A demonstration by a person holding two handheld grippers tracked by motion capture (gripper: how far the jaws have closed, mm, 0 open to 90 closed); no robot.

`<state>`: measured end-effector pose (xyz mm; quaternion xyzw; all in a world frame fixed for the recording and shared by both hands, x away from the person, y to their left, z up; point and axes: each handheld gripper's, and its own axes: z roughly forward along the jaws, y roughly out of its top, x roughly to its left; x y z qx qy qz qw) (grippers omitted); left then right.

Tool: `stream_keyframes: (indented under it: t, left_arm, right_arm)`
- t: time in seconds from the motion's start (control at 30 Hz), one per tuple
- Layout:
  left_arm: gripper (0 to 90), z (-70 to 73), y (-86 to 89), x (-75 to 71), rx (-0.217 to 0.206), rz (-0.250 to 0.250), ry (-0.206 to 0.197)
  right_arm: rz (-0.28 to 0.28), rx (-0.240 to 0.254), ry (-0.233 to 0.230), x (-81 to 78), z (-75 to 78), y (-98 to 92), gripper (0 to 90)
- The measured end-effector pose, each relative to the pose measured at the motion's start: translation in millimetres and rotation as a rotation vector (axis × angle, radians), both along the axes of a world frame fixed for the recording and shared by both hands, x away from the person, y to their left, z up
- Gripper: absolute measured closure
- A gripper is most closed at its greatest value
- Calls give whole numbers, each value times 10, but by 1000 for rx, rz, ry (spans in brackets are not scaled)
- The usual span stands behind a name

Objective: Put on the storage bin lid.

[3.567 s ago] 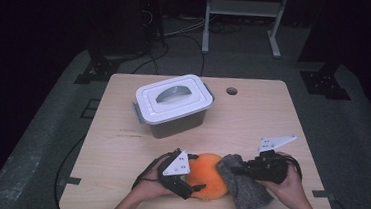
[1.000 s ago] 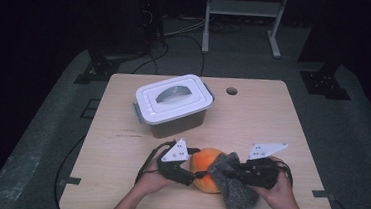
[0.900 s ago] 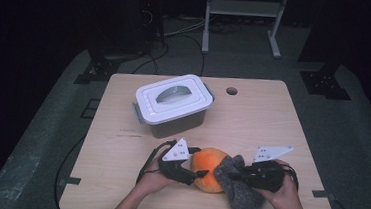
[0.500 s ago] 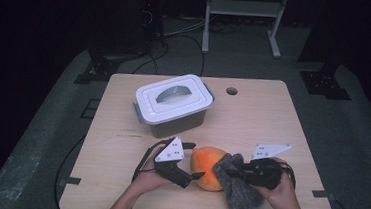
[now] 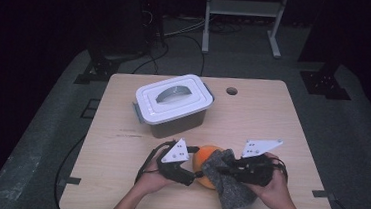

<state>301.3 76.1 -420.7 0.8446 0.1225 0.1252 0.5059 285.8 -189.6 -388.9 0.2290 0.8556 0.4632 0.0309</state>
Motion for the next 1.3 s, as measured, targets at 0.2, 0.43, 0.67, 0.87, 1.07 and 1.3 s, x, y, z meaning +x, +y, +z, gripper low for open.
stream_keyframes:
  t: [0.2, 0.43, 0.67, 0.87, 1.07, 1.3]
  left_arm:
    - [205, -51, 48, 37, 0, 13, 42]
    - [194, -41, 31, 26, -3, -16, 49]
    - [167, -44, 56, 30, -2, -37, 69]
    - [138, -61, 74, 34, -12, -39, 124]
    - [213, -50, 12, -3, -22, -26, 108]
    - [218, -49, -79, -77, -2, -49, 46]
  right_arm:
    - [13, 9, 37, -28, -145, -80, 763]
    - [-26, -37, 100, -72, -241, -389, 761]
    - [-62, 4, 81, 281, -36, -363, 759]
    - [-37, 18, 134, 339, -164, -276, 757]
    - [7, 0, 131, 75, -238, -253, 758]
    - [9, -26, 70, 57, 12, -223, 761]
